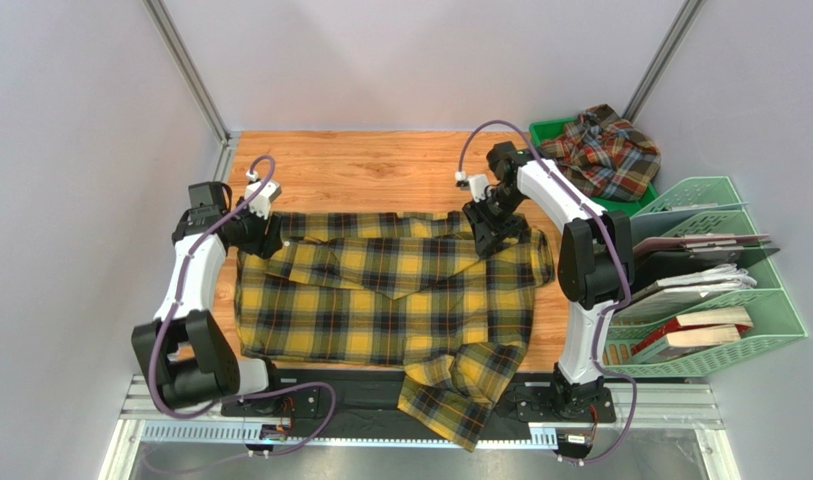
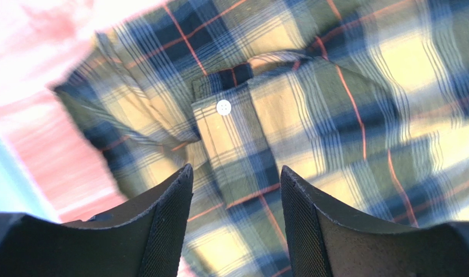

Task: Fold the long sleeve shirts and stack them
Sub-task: Fold the shirt

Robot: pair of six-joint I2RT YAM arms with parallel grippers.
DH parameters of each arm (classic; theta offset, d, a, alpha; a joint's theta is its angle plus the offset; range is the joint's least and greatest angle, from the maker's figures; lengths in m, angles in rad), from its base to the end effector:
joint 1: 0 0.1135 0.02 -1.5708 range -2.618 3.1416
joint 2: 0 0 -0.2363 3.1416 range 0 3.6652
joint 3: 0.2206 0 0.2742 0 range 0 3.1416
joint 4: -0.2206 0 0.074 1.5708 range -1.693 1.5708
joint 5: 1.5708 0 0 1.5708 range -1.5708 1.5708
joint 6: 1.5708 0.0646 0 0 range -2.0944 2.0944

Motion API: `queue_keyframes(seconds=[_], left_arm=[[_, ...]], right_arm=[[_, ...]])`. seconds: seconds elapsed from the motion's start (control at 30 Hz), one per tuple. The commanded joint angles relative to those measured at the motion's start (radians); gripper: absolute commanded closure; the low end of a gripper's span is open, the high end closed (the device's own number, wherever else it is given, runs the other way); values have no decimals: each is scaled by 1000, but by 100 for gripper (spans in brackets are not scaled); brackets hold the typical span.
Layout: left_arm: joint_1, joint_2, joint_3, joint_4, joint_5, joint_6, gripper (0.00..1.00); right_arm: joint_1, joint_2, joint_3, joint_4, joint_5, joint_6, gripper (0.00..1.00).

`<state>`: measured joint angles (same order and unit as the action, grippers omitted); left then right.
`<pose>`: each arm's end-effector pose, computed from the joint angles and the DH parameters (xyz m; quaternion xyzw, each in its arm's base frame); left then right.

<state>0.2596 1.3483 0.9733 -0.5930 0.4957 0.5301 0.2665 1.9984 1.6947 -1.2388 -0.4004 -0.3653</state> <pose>0.3104 0.0506 0.1940 0.1970 0.9075 -0.1055 0.3558 0.3744 0.1283 0.1723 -0.3071 0.9306 0.1979 0.0237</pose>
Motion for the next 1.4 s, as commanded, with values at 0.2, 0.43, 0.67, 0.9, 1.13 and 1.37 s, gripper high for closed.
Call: queue_keyframes(seconds=[0.2, 0.43, 0.67, 0.9, 1.13, 1.37], left_arm=[[-109, 110, 50, -260, -74, 235, 47], [-109, 427, 252, -307, -276, 162, 51], [-108, 748, 687, -476, -316, 70, 55], [-108, 1041, 1131, -600, -325, 16, 56], [-100, 954, 1217, -545, -246, 48, 50], [-125, 623, 754, -461, -178, 54, 47]], right_arm=[[77, 104, 15, 75, 251, -104, 55], [91, 284, 190, 55, 325, -170, 55], [82, 483, 457, 55, 438, -236, 59], [56, 616, 707, 156, 538, -228, 57], [54, 309, 548, 82, 258, -204, 34], [57, 14, 108, 90, 133, -192, 34]])
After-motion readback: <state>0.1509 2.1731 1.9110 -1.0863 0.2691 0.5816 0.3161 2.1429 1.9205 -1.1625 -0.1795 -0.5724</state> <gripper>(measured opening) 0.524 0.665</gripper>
